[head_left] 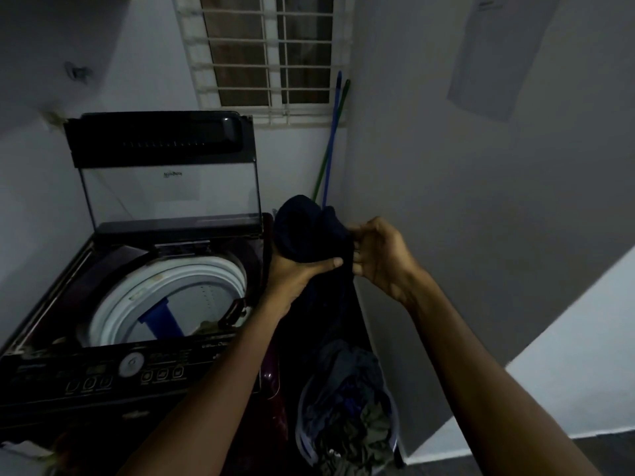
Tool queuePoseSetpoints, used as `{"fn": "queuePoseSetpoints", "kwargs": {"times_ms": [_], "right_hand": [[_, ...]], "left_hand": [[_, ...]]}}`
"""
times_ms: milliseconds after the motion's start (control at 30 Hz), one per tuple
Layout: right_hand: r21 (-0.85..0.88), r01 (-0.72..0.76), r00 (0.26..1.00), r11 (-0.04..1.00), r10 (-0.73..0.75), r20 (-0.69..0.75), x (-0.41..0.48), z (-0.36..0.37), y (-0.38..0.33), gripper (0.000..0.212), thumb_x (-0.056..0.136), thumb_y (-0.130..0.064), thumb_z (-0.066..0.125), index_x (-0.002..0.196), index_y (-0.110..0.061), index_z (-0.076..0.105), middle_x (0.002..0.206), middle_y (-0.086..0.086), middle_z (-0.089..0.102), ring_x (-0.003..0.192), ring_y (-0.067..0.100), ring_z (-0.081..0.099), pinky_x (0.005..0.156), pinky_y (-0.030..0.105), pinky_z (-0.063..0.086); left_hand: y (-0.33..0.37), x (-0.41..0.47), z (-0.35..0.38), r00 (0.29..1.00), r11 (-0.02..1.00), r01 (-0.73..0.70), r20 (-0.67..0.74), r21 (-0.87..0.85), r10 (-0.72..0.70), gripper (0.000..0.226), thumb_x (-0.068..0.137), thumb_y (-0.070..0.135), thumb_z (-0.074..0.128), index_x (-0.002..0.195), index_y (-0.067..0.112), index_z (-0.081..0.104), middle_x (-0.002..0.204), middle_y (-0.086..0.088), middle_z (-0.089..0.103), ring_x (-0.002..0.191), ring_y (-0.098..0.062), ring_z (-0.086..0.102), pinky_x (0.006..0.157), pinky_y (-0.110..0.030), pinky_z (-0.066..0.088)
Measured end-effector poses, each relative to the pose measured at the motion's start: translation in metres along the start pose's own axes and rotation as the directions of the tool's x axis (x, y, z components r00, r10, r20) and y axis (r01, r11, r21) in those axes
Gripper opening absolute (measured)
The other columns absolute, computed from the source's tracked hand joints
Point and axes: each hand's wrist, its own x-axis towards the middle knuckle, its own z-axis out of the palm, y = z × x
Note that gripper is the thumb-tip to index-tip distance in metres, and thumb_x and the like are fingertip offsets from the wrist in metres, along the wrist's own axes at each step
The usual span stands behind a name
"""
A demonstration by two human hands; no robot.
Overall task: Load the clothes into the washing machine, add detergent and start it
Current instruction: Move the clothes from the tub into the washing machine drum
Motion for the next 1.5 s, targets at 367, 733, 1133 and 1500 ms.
{"fn": "queuePoseSetpoints", "kwargs": {"times_ms": [367, 733, 1133, 1500], "right_hand": [[-0.155, 0.269, 0.948, 0.951, -0.290, -0.132, 0.006, -0.008, 0.023, 0.041, 0.079, -0.009, 0.067, 0.119, -0.016, 0.061, 0.115, -0.005, 0.068, 0.105, 0.007, 0.066, 0.086, 0.024, 0.051], [-0.475, -0.044, 0.840, 0.879, -0.225, -0.494, 0.040, -0.016, 0.106, 0.015, 0.090, 0.004, 0.047, 0.097, -0.003, 0.059, 0.084, 0.010, 0.062, 0.074, 0.023, 0.059, 0.061, 0.033, 0.050], [-0.115, 0.166, 0.984, 0.979, -0.172, -0.042, 0.086, 0.141, 0.043, 0.039, 0.090, 0.004, 0.039, 0.110, -0.017, 0.064, 0.107, 0.008, 0.070, 0.094, 0.023, 0.068, 0.071, 0.028, 0.056], [-0.142, 0.180, 0.980, 0.973, -0.190, -0.065, 0.141, 0.192, 0.096, 0.037, 0.096, 0.001, 0.043, 0.124, -0.018, 0.060, 0.119, 0.009, 0.066, 0.108, 0.025, 0.065, 0.088, 0.037, 0.055]], "left_hand": [[0.025, 0.005, -0.007, 0.939, 0.930, -0.068, -0.338, -0.361, -0.063, 0.029, 0.076, 0.003, 0.078, 0.104, 0.001, 0.073, 0.102, -0.010, 0.075, 0.088, -0.023, 0.073, 0.067, -0.032, 0.058], [0.018, 0.016, -0.075, 0.945, 0.946, -0.113, -0.327, -0.304, 0.008, 0.050, 0.066, 0.017, 0.085, 0.111, 0.003, 0.071, 0.110, -0.011, 0.074, 0.100, -0.028, 0.071, 0.086, -0.048, 0.059], [0.019, 0.026, -0.168, 0.928, 0.999, -0.038, -0.369, 0.018, 0.042, 0.059, 0.052, 0.026, 0.090, 0.107, 0.016, 0.073, 0.102, 0.002, 0.076, 0.094, -0.015, 0.072, 0.083, -0.041, 0.061], [0.007, 0.050, -0.245, 0.921, 1.000, -0.003, -0.390, 0.023, 0.011, 0.062, 0.049, 0.027, 0.090, 0.107, 0.017, 0.072, 0.103, 0.002, 0.075, 0.097, -0.017, 0.071, 0.085, -0.042, 0.059]]}}
